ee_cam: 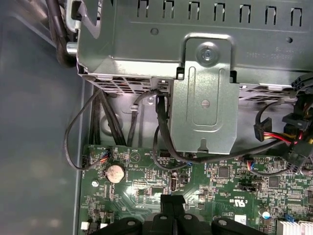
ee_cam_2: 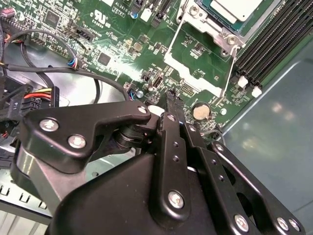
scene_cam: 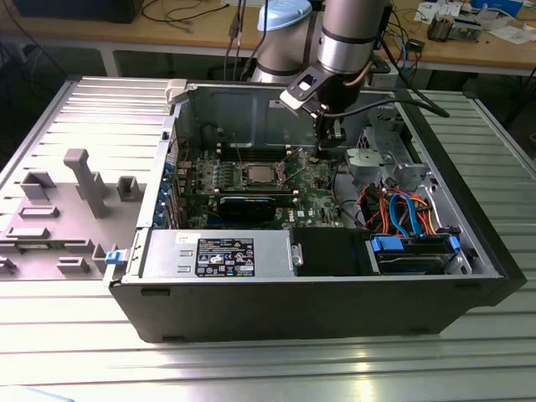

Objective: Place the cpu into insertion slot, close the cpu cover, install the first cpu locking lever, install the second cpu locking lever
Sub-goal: 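Close the cpu cover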

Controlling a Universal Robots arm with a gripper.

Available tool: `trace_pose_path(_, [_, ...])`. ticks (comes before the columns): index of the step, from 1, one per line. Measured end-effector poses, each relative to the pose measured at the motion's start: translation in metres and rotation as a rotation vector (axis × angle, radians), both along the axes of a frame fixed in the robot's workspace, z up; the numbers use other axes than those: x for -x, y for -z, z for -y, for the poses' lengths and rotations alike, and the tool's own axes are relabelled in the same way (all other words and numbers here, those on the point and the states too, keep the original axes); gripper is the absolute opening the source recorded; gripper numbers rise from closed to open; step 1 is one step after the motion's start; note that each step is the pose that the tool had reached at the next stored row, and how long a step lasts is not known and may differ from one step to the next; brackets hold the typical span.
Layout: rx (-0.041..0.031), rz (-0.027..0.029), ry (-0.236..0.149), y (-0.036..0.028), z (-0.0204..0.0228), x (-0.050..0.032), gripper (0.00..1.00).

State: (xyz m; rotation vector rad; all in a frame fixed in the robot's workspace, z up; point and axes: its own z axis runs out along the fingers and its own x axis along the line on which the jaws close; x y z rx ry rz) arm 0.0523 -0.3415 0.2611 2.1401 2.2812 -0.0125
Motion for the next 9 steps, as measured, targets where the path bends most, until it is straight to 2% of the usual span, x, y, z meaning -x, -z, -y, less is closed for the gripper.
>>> trace_pose_path(9, [-0.0004,0.0001,-0.001,0.0078,0.0000,0.0002,0.11])
